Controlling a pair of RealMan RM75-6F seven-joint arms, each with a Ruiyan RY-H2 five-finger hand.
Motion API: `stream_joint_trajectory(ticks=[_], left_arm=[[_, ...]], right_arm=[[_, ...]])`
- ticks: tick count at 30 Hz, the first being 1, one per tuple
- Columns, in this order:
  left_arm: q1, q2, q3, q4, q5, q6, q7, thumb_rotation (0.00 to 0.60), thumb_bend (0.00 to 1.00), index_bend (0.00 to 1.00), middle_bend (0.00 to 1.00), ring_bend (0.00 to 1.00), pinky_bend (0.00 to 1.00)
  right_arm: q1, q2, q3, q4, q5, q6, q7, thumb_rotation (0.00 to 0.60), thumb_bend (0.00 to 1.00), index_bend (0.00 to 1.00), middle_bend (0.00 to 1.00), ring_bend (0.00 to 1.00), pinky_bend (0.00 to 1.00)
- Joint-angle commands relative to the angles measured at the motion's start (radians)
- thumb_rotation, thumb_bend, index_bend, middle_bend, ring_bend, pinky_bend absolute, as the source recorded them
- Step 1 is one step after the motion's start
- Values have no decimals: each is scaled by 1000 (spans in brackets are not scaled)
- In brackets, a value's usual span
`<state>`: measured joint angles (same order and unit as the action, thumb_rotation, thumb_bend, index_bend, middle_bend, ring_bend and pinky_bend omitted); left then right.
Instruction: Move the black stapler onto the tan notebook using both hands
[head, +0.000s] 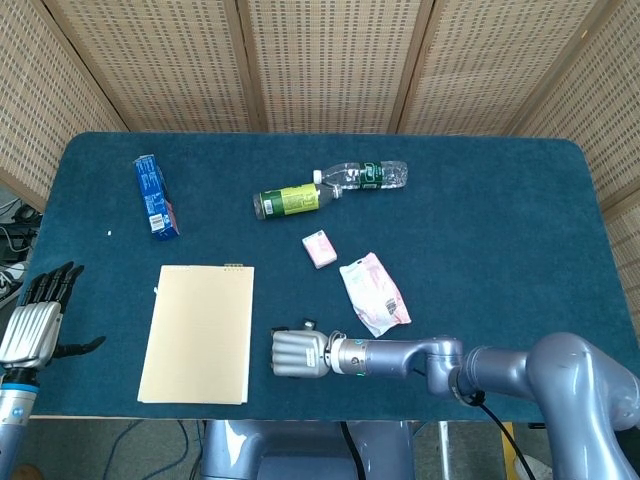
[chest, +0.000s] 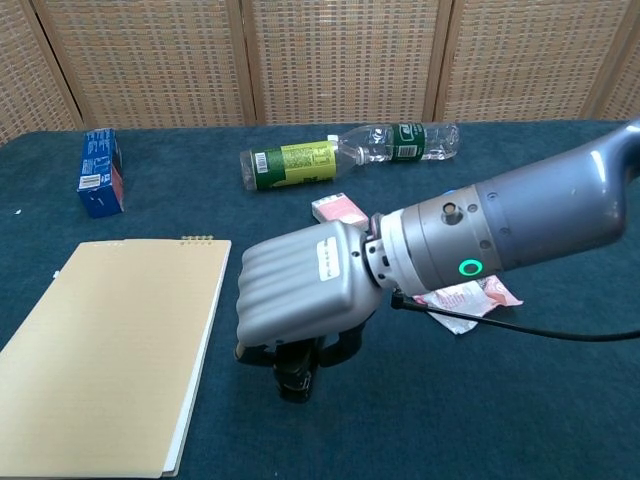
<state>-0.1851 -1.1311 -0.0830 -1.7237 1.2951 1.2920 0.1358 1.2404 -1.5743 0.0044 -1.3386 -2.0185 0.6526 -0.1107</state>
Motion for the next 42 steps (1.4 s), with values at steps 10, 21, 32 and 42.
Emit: stream_joint_trajectory(ticks=[10,21,32,42], left_arm=[[-8,-1,0,12,-20,-16,-8,600,0,0,0,0,0],[-8,3,5,7,-9,-8,-18,600,0,0,0,0,0],[-3,4,15,10,37,17,-45,600,0,0,0,0,0],[-6,-45,38,70,165,65,-103,600,0,0,0,0,0]], right_arm=[[42,-80,-53,114,-30,99,-5,600,576,483,510,509,453],[18,-16,-66,77,-21,172,-115,600,21,22,163,222,190],[-182,281,-91,-78,39,409,-261,600,21,30,133,130,104],[-566,351,-76,77,300,792,-69,600,0,5,25,5,0]])
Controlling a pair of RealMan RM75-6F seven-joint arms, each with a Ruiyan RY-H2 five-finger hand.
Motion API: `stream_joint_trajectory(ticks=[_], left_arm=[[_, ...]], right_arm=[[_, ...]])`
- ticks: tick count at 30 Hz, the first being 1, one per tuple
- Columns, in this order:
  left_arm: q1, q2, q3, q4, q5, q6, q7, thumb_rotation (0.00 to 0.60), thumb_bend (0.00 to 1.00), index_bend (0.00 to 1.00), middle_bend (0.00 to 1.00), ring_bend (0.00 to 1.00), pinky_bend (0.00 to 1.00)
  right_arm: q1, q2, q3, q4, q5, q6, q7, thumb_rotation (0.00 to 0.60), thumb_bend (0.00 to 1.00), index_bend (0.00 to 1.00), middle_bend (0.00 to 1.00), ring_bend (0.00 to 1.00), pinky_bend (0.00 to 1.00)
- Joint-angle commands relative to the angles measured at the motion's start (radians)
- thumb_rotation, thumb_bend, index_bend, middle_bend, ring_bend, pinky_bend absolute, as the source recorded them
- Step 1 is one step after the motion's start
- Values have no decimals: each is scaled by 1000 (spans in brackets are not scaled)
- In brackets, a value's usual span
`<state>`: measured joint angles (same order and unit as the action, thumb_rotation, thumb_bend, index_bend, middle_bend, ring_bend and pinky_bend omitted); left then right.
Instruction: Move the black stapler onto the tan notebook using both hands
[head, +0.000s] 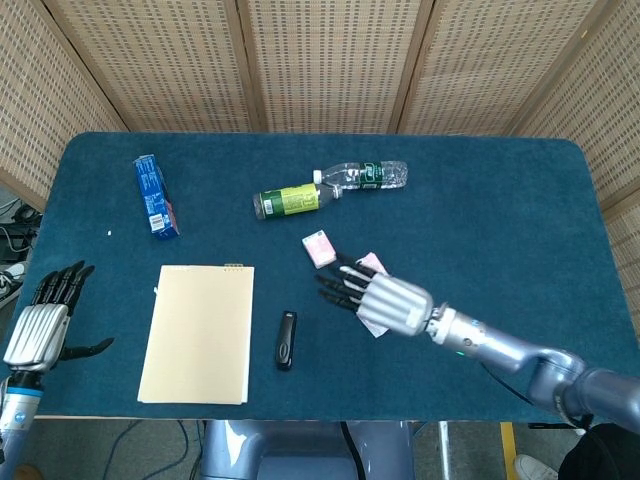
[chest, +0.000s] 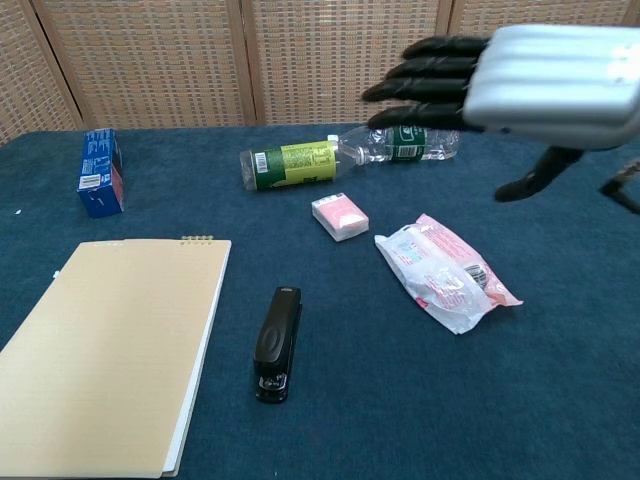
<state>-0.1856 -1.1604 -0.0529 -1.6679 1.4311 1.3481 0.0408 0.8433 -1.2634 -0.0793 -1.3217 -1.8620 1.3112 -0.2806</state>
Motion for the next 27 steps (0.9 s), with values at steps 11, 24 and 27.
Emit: stream_joint_trajectory(ticks=[11,24,27], left_arm=[[-185,-71,48,94,363,-61,-28,600,0,0,0,0,0],[-497,-182,76,303,660,-208,-61,600,24,0,0,0,0],[-575,-229,87,433,737,-188,-85,600,70,0,0,0,0]], right_arm=[[-472,113,-32,-361,406,194,-25,600,0,0,0,0,0],[-552,51,8,-394,419,199,-107,600,0,0,0,0,0],[-554,54,26,-384,426,186,-101,600,0,0,0,0,0]])
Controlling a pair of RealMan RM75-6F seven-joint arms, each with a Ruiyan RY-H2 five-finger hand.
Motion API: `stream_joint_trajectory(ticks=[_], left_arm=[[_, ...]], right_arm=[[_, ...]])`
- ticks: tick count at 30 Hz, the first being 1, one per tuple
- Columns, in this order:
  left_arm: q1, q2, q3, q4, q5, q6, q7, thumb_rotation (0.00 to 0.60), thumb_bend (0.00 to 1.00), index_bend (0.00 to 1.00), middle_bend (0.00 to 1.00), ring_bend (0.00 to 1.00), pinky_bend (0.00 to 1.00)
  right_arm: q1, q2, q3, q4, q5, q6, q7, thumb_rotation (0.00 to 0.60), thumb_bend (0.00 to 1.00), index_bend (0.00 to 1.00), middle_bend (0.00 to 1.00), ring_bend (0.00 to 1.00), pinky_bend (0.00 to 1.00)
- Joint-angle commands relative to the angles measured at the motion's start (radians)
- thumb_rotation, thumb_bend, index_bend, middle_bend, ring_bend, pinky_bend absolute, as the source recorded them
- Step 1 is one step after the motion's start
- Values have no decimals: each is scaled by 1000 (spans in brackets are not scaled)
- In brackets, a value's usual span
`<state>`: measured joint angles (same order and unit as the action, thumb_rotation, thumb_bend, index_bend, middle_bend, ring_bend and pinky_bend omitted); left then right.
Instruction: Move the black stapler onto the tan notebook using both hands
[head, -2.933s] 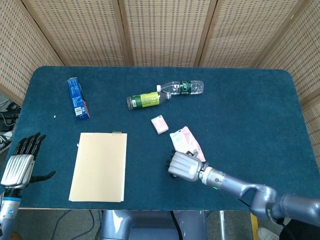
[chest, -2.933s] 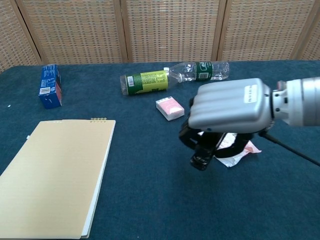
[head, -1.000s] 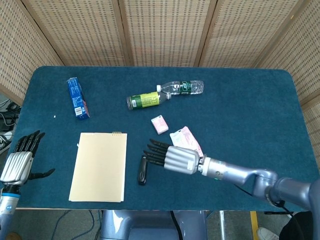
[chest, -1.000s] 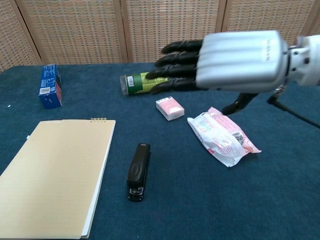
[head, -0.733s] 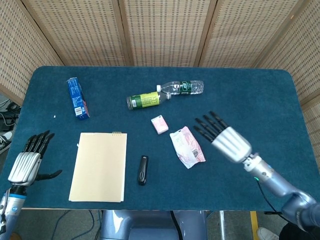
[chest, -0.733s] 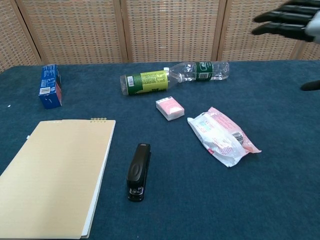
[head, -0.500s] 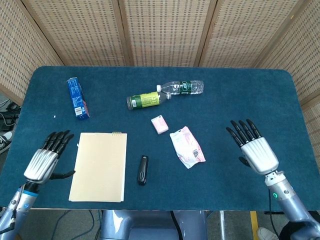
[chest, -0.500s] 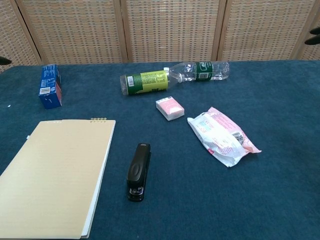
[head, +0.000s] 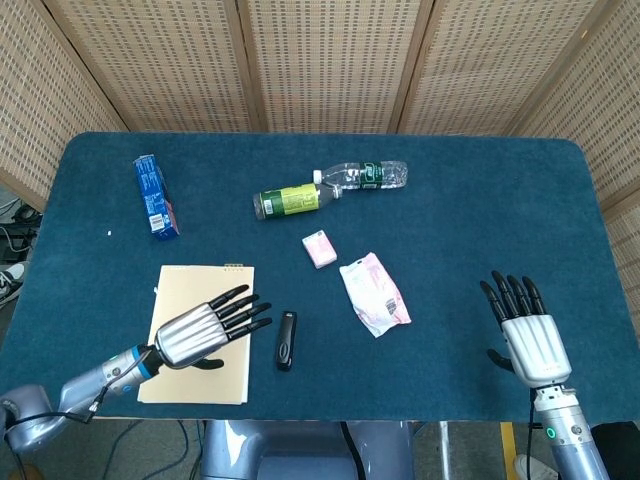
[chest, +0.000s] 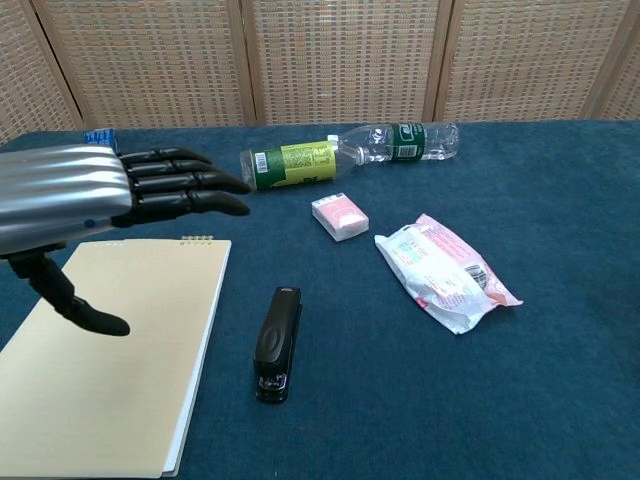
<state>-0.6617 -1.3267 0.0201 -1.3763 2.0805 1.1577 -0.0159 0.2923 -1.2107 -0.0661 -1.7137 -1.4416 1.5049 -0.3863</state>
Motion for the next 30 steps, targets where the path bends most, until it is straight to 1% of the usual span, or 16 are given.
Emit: stream_joint_trajectory(ticks=[1,4,5,9,12,16,19,21,26,30], left_arm=[[-122,-79,21,185,106,7,-43,600,91,0,0,0,0],[-188,-144,46,343,163,51,-95,600,172,9,0,0,0],[-196,-156,52,371,169,62,-106,600,195,18,0,0,0],[-263,-257,93,564,209,102,-167,600,314,104,0,18,0],[-294,-332,114,682,212,140,-212,600,353,151,15,65,0],[-319,-391,130,767,208,170,-241,600,394,192,51,100,33],[-342,-435,144,829,198,187,-269,600,394,192,55,121,70],[-362,-462,162,872,193,193,-287,600,394,195,61,133,84],[-400,-510,207,936,186,184,-313,600,396,213,82,153,93],[-415,-535,235,966,174,182,-324,600,396,223,82,153,108]], right_arm=[[-5,2,20,10,10,-10,8,600,0,0,0,0,0],[-9,8,38,16,23,-20,20,600,0,0,0,0,0],[-10,8,41,17,25,-22,22,600,0,0,0,0,0],[-14,11,62,27,42,-39,35,600,0,0,0,0,0],[-17,7,73,41,35,-42,55,600,0,0,0,0,0],[-22,6,81,49,36,-45,57,600,0,0,0,0,0],[-27,6,90,53,43,-50,60,600,0,0,0,0,0],[-30,8,98,56,50,-55,63,600,0,0,0,0,0],[-37,13,112,64,64,-69,82,600,0,0,0,0,0],[-41,16,121,68,65,-73,90,600,0,0,0,0,0]])
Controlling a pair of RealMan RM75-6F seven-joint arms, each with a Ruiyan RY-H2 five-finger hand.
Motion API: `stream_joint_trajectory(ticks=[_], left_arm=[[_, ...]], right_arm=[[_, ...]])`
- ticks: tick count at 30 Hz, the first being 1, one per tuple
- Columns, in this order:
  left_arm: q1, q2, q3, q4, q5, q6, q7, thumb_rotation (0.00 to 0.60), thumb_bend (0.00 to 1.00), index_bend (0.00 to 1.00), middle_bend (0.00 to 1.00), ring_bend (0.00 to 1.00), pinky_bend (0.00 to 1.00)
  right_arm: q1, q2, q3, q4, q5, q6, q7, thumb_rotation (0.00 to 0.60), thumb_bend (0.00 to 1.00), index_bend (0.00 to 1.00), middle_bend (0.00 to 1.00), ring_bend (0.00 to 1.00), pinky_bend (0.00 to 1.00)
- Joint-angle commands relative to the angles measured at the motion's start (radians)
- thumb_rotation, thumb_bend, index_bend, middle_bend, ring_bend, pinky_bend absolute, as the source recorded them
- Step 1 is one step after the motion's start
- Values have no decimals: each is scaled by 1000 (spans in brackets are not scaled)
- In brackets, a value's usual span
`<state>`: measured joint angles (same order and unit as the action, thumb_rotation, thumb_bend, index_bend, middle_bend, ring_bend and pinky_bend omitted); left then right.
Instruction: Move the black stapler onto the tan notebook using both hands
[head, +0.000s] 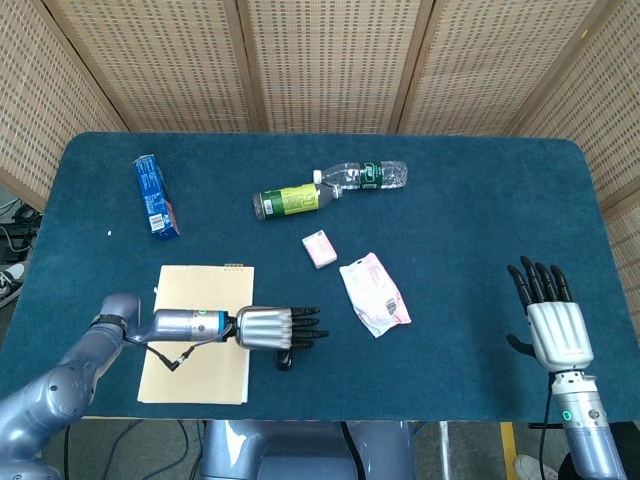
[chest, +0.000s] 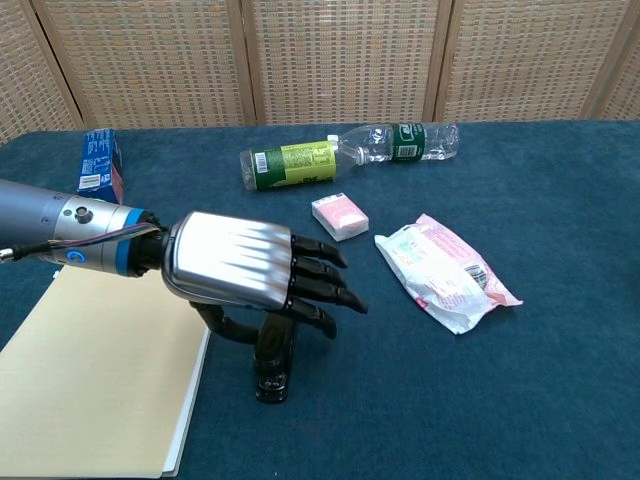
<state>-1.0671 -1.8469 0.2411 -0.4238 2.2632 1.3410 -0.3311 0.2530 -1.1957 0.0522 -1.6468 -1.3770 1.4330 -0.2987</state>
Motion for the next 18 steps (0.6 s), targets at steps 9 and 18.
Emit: stream_joint_trajectory(ticks=[9,18], left_arm=[[-31,-66,76,59,-28,-14,-10,600,396,231,94,161,131],[-33,-67,117,77,-48,-17,-4,600,396,239,102,169,152]], right_arm=[[-13,10,19,0,-3,-2,21,600,0,0,0,0,0],[-20,15,31,1,-3,-6,32,600,0,0,0,0,0]])
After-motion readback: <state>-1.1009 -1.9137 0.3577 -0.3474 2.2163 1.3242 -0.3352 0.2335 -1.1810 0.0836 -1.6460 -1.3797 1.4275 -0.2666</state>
